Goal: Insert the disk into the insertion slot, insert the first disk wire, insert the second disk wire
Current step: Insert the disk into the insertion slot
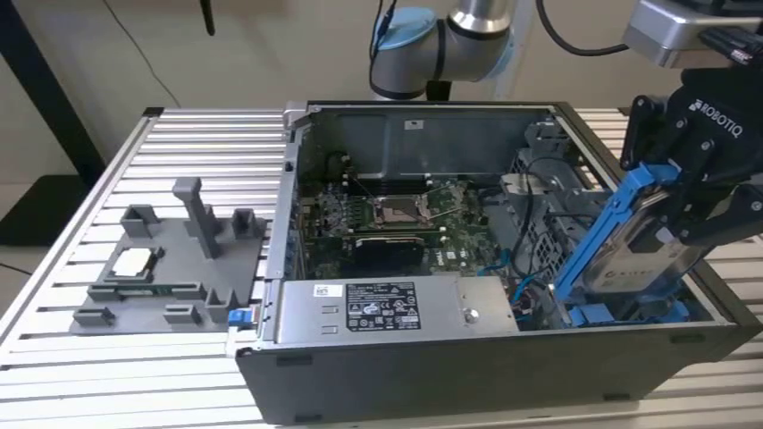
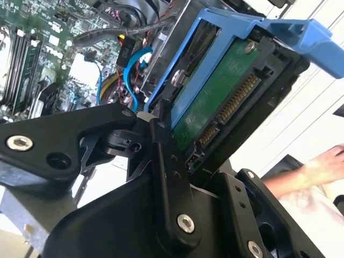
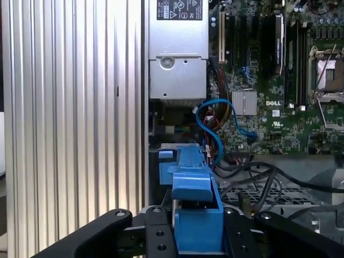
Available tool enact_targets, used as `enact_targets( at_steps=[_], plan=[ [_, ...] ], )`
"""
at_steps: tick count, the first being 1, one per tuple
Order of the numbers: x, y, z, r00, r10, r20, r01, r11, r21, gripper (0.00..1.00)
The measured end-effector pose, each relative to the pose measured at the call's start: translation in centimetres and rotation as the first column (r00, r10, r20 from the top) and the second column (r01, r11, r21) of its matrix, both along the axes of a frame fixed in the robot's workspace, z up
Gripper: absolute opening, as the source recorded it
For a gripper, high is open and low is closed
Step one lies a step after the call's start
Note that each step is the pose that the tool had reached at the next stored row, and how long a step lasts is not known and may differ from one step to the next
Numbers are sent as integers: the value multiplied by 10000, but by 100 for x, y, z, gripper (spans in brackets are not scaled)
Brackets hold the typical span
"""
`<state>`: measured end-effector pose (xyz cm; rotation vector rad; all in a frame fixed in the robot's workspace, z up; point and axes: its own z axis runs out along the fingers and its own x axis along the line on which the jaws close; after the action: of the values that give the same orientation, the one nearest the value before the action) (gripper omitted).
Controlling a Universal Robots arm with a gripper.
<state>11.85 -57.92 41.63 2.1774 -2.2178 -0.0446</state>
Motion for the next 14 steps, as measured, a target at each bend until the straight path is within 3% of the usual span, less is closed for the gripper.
enact_targets(
  at_steps=[7,14],
  plan=[
    [71,62,-49,10000,-1,-1,1,10000,2,33],
    [78,76,-163,10000,0,-47,0,10000,3,33]
  ],
)
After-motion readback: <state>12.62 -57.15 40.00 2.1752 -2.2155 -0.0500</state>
